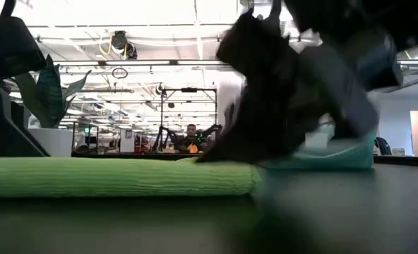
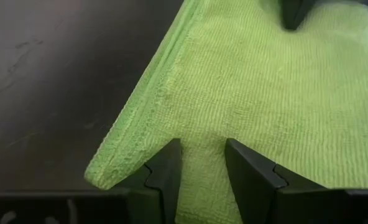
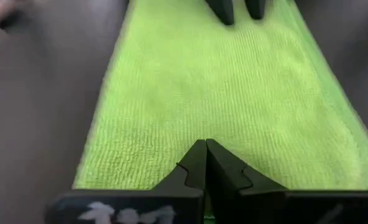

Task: Fold microfiber towels
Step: Fold the light green microfiber cloth

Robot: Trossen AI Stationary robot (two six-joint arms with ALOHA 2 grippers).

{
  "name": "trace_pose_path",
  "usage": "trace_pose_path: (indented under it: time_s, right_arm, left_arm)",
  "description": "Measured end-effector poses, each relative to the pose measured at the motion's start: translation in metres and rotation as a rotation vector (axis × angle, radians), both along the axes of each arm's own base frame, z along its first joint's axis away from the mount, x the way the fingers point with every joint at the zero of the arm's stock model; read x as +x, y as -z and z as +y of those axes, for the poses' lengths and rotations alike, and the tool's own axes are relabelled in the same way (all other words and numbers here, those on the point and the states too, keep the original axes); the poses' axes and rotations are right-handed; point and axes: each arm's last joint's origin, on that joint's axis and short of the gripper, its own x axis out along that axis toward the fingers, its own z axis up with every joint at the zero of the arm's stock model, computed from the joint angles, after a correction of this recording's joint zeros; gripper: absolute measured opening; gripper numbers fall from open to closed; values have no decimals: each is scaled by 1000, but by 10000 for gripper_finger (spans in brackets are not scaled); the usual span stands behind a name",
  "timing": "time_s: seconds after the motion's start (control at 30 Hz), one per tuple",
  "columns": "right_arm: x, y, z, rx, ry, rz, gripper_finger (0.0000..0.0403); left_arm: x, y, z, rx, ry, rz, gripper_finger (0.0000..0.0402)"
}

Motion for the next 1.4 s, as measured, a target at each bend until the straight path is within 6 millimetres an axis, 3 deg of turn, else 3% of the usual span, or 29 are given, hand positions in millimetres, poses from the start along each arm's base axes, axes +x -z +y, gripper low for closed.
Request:
trace_pose_path:
  time_s: [0.13,0.3,0.4,0.53,0.63,0.77,0.87,1.0,1.13,1.3,1.4]
  right_arm:
    - [-5,5,1,-27,16,78,0]
    - [-25,-10,19,-49,-28,155,0]
    - [-34,-25,30,-93,-33,108,0]
    - [-31,-44,34,-53,-4,-10,0]
    - [-25,-35,25,-47,45,14,0]
    - [-22,-14,4,-99,215,54,0]
    - [-30,1,-8,-118,286,86,0]
    - [-44,4,-15,-81,315,105,0]
    - [-58,-11,-8,-77,279,95,0]
    - [-65,-47,11,-35,186,-37,0]
    - [-68,-52,22,-24,129,-90,0]
  left_arm:
    - [-1,2,-3,-20,-23,-18,131]
    - [2,-1,-9,-27,26,-65,131]
    - [9,-6,-14,-43,63,-127,131]
    - [19,-15,-17,-6,74,-241,131]
    - [25,-16,-15,32,82,-260,131]
    - [30,1,-8,61,52,-215,131]
    - [28,17,-5,39,-3,-189,131]
    - [27,23,-4,12,-54,-195,131]
    - [29,13,-7,8,-12,-217,131]
    - [34,-7,-9,30,29,-281,131]
    - [35,-9,-9,69,76,-269,131]
